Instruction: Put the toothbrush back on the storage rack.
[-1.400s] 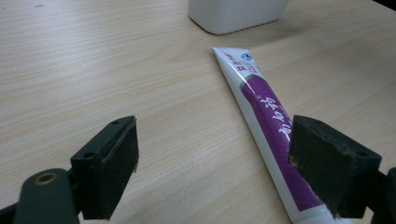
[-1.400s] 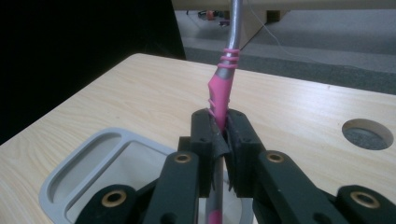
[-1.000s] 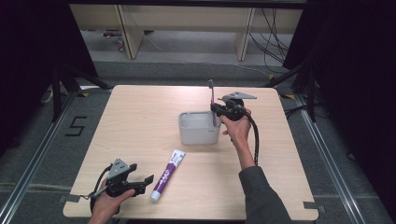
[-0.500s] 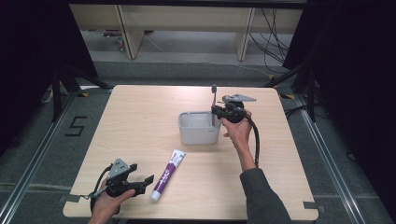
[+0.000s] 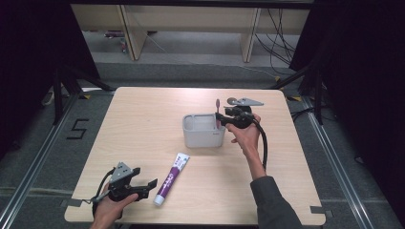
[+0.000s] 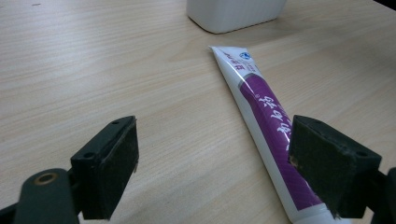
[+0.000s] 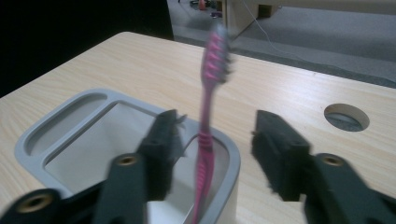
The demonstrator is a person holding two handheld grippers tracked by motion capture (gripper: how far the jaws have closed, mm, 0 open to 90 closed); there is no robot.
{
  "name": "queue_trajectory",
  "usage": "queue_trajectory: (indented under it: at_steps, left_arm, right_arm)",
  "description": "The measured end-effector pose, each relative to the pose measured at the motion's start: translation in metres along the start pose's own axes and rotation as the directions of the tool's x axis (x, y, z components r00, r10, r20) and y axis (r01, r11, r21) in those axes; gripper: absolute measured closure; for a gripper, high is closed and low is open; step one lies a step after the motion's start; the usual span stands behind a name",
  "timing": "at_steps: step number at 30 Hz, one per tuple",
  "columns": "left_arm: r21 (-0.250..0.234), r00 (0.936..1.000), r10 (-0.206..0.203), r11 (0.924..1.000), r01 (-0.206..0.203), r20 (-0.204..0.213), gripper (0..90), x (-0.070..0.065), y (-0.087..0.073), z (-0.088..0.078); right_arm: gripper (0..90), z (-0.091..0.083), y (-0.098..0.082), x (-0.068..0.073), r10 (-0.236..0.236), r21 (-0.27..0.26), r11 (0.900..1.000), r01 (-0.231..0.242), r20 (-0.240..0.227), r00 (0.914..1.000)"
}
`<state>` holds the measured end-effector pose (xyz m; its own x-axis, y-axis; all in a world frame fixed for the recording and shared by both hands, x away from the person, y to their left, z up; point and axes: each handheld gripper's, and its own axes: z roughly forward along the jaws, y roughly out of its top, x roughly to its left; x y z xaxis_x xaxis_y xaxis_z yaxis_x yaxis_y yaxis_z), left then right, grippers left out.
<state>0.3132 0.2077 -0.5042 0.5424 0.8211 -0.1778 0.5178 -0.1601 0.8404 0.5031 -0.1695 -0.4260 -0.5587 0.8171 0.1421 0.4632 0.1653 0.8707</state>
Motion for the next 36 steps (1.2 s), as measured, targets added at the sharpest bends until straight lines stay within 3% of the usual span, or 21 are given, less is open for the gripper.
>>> queue_trajectory:
  at_steps: [1, 5, 7, 8, 11, 12, 13, 17, 19, 25, 27, 28, 29, 30, 31, 33, 34, 35, 36]
  left_arm:
    - [-0.001, 1.0000, 0.001, 1.0000, -0.001, 0.001, 15.9, 0.000, 0.000, 0.000]
    - [0.003, 1.0000, 0.005, 1.0000, -0.005, 0.001, 15.9, 0.000, 0.000, 0.001]
    - [0.005, 1.0000, 0.004, 1.0000, -0.004, 0.001, 15.9, -0.001, 0.000, 0.001]
    - [0.005, 1.0000, 0.002, 1.0000, -0.002, 0.002, 15.9, 0.000, 0.000, 0.001]
    - [0.009, 1.0000, 0.002, 1.0000, -0.002, -0.003, 15.9, 0.000, 0.000, 0.001]
    - [0.009, 1.0000, 0.004, 0.9999, -0.004, 0.002, 15.9, 0.000, 0.000, 0.001]
    - [0.010, 1.0000, 0.004, 0.9999, -0.004, 0.001, 15.9, 0.000, 0.000, 0.001]
    - [0.010, 1.0000, 0.003, 0.9999, -0.003, -0.003, 15.9, 0.000, 0.000, 0.001]
    - [0.006, 1.0000, -0.001, 1.0000, 0.001, -0.002, 15.9, -0.001, -0.001, 0.002]
    - [0.011, 1.0000, 0.006, 0.9999, -0.006, -0.004, 15.9, 0.000, 0.000, 0.001]
    - [0.009, 1.0000, 0.005, 0.9999, -0.005, 0.000, 15.9, 0.000, 0.000, 0.001]
    - [0.010, 1.0000, 0.005, 0.9999, -0.005, -0.003, 15.8, 0.000, 0.000, 0.001]
    - [0.009, 1.0000, 0.005, 0.9999, -0.005, -0.001, 15.9, 0.000, 0.000, 0.001]
    - [0.009, 1.0000, 0.005, 0.9999, -0.005, -0.002, 15.9, 0.000, 0.000, 0.001]
    - [0.010, 1.0000, 0.006, 0.9999, -0.006, 0.001, 15.9, 0.000, 0.000, 0.001]
    - [0.010, 1.0000, 0.005, 0.9999, -0.005, 0.000, 15.9, 0.000, 0.000, 0.001]
    - [0.009, 1.0000, 0.006, 0.9999, -0.006, 0.001, 15.9, 0.000, 0.000, 0.001]
    - [0.008, 1.0000, 0.005, 1.0000, -0.005, 0.003, 15.8, 0.000, 0.000, 0.001]
    - [0.007, 1.0000, 0.005, 1.0000, -0.005, 0.002, 15.9, 0.000, 0.000, 0.001]
  right_arm:
    - [44.1, -0.003, 0.000, 0.000, -0.018, -0.003, 1.000, 0.018, 0.007, 0.9998]
    - [38.5, -0.020, -0.003, 0.004, -0.011, -0.029, 1.000, 0.012, 0.005, 0.9999]
    - [37.5, -0.027, -0.004, 0.005, 0.002, -0.013, 1.000, -0.002, -0.008, 1.0000]
    - [37.4, -0.031, -0.005, 0.003, -0.032, -0.019, 0.999, 0.033, 0.011, 0.9994]
    - [36.6, -0.042, -0.010, 0.004, 0.013, -0.018, 1.000, -0.013, -0.002, 0.9999]
    - [35.6, -0.044, -0.012, 0.002, -0.013, -0.014, 1.000, 0.013, 0.005, 0.9999]
    - [35.5, -0.047, -0.014, 0.003, 0.012, -0.006, 1.000, -0.012, -0.002, 0.9999]
    - [34.6, -0.057, -0.021, 0.001, -0.006, 0.002, 1.000, 0.006, 0.002, 1.0000]
    - [34.6, -0.062, -0.025, 0.003, 0.027, 0.000, 1.000, -0.027, 0.001, 0.9996]
    - [34.2, -0.072, -0.030, 0.003, -0.003, -0.013, 1.000, 0.003, -0.002, 1.0000]
    - [34.0, -0.074, -0.031, 0.005, 0.009, -0.010, 1.000, -0.009, 0.001, 1.0000]
    - [34.0, -0.074, -0.031, 0.004, -0.011, -0.011, 1.000, 0.011, -0.004, 0.9999]
    - [33.9, -0.076, -0.032, 0.008, 0.035, 0.007, 0.999, -0.035, -0.008, 0.9994]
    - [33.7, -0.077, -0.034, 0.006, -0.011, -0.006, 1.000, 0.011, 0.002, 0.9999]
    - [33.5, -0.077, -0.035, 0.007, 0.010, -0.001, 1.000, -0.010, -0.005, 0.9999]
    - [32.9, -0.077, -0.037, 0.007, 0.008, 0.004, 1.000, -0.008, -0.002, 1.0000]
    - [32.1, -0.078, -0.038, 0.005, -0.019, 0.009, 1.000, 0.019, 0.006, 0.9998]
    - [32.0, -0.078, -0.039, 0.007, 0.005, 0.014, 1.000, -0.005, 0.005, 1.0000]
    - [31.9, -0.079, -0.040, 0.005, -0.023, 0.009, 1.000, 0.022, 0.012, 0.9997]
